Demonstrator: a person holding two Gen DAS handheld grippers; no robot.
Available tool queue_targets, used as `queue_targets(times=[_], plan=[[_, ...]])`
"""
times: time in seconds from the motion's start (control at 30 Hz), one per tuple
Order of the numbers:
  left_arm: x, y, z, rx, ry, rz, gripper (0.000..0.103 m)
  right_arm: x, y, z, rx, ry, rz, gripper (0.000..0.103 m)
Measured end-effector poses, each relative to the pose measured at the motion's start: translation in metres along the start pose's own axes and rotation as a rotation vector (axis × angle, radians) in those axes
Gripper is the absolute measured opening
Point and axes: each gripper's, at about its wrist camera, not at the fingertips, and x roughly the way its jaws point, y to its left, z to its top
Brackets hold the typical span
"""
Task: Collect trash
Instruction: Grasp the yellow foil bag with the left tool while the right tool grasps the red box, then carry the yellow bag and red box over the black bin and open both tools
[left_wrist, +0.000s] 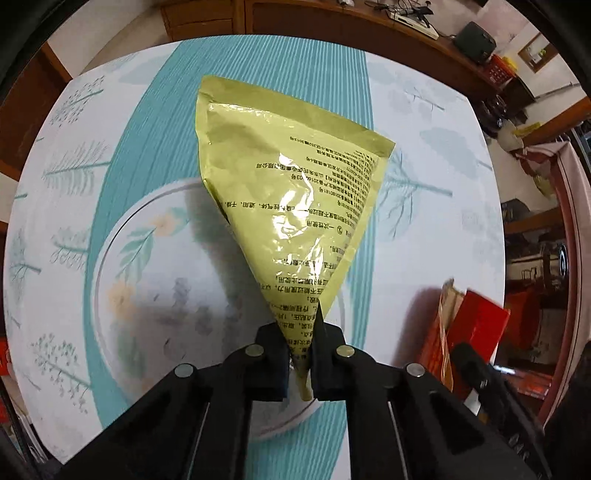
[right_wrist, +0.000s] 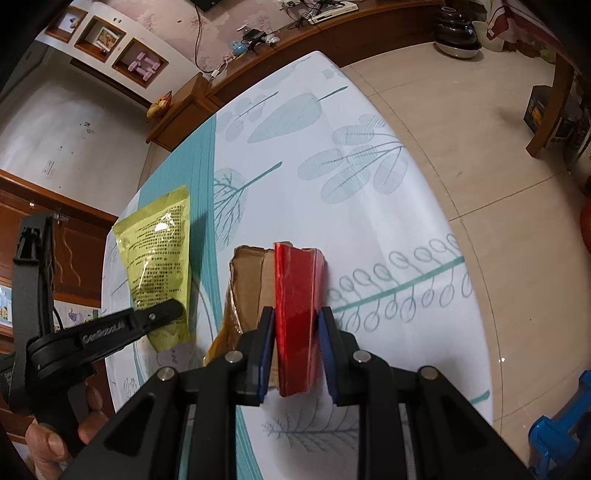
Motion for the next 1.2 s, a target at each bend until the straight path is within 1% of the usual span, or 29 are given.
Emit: queue_targets(times=[0.1, 0.23, 0.37, 0.53, 0.57, 0.73, 0.8, 1.07, 1.2], plan=[[-0.014, 0.015, -0.02, 0.006, 0.014, -0.019, 0.006, -0.004, 0.005, -0.009, -0.014, 0.003, 0.004, 0.023], [-0.03, 0.042, -0.047, 0.017, 0.03, -0.025, 0.006, -0.009, 0.015, -0.027, -0.042, 0.008, 0.009, 0.023], [-0.048, 0.072, -0.082, 0.03, 0.039, -0.028, 0.006, -0.017, 0.028, -0.052, -0.069, 0.018, 0.012, 0.022], [-0.078, 0.111, -0.132, 0.071, 0.019, -0.02, 0.006, -0.027, 0.048, -0.09, -0.103, 0.021, 0.011, 0.022], [-0.081, 0.115, -0.138, 0.076, 0.015, -0.021, 0.006, -0.029, 0.054, -0.102, -0.111, 0.02, 0.011, 0.022], [-0.111, 0.155, -0.19, 0.126, -0.026, -0.034, 0.006, -0.043, 0.079, -0.152, -0.131, 0.005, 0.005, 0.022], [-0.123, 0.173, -0.21, 0.147, -0.041, -0.046, 0.006, -0.052, 0.093, -0.18, -0.14, -0.01, 0.0, 0.022], [-0.161, 0.234, -0.285, 0.215, -0.109, -0.094, 0.006, -0.091, 0.142, -0.292, -0.123, -0.102, -0.003, 0.022], [-0.177, 0.265, -0.319, 0.244, -0.143, -0.119, 0.006, -0.106, 0.16, -0.335, -0.116, -0.143, -0.017, 0.022]])
